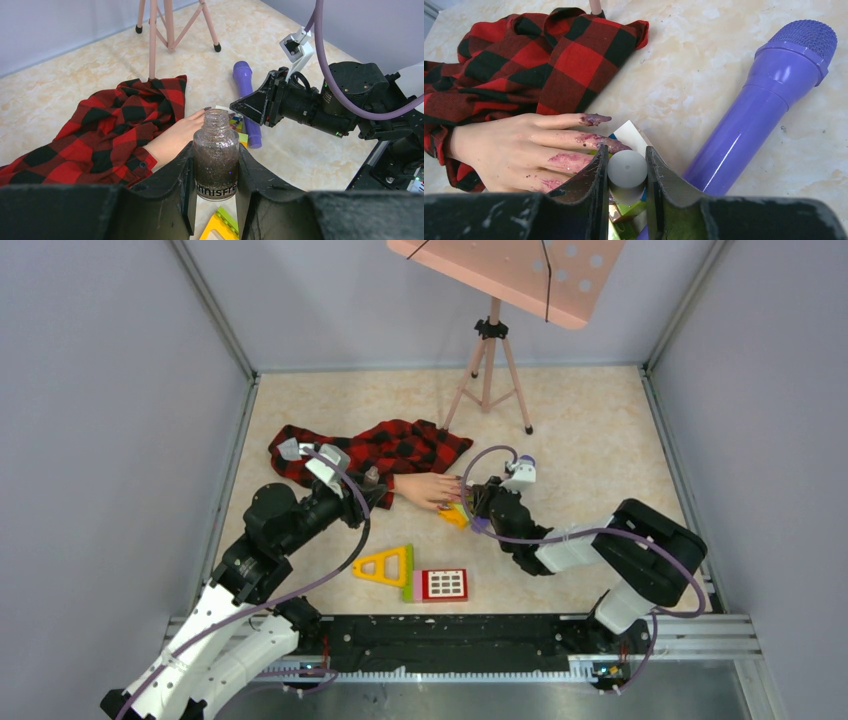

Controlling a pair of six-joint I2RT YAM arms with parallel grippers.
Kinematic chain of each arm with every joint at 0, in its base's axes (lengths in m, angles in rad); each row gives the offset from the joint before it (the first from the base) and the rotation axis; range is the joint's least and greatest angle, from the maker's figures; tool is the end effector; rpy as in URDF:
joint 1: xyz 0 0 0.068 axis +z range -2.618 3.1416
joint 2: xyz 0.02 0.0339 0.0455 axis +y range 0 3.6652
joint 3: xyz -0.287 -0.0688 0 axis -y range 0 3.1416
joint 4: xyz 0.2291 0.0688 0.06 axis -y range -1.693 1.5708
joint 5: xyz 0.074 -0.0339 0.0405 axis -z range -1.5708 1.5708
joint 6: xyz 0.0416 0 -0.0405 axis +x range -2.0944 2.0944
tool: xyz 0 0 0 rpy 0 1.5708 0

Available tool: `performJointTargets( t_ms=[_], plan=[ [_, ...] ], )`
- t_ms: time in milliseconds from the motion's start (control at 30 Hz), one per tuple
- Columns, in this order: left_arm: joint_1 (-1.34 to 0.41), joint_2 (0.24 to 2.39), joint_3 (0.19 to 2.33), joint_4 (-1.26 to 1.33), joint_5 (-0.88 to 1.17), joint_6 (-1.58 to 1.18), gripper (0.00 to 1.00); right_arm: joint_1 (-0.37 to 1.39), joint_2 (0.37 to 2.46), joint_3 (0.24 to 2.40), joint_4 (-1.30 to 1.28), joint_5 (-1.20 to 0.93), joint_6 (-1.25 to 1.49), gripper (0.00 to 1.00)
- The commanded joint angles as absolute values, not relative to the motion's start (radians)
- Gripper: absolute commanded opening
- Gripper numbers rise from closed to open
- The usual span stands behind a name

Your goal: Paint the nails

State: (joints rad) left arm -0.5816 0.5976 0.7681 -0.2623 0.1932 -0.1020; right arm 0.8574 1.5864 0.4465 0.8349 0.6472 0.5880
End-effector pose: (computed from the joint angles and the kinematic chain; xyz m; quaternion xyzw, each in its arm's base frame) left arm 0.0898 -0.0686 0.3625 0.2378 0.6989 -0.2920 0.6081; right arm 0.2002 0.1930 0.1852 0.0837 0.7828 0.1786 0.5902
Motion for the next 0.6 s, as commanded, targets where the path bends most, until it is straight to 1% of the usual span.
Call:
performJointTargets(
  t_ms=[0,567],
  plan=[
    [-0.584,0.585,0.772,-0.227,0.195,-0.098,0.00,0.870,1.548,0.440,0.848,0.674,0.598,0.00],
    [-0.585,0.584,0.772,-0.227,0.192,-0.098,0.00,0.870,1.515,0.426,0.840,0.687,0.587,0.00]
  ],
)
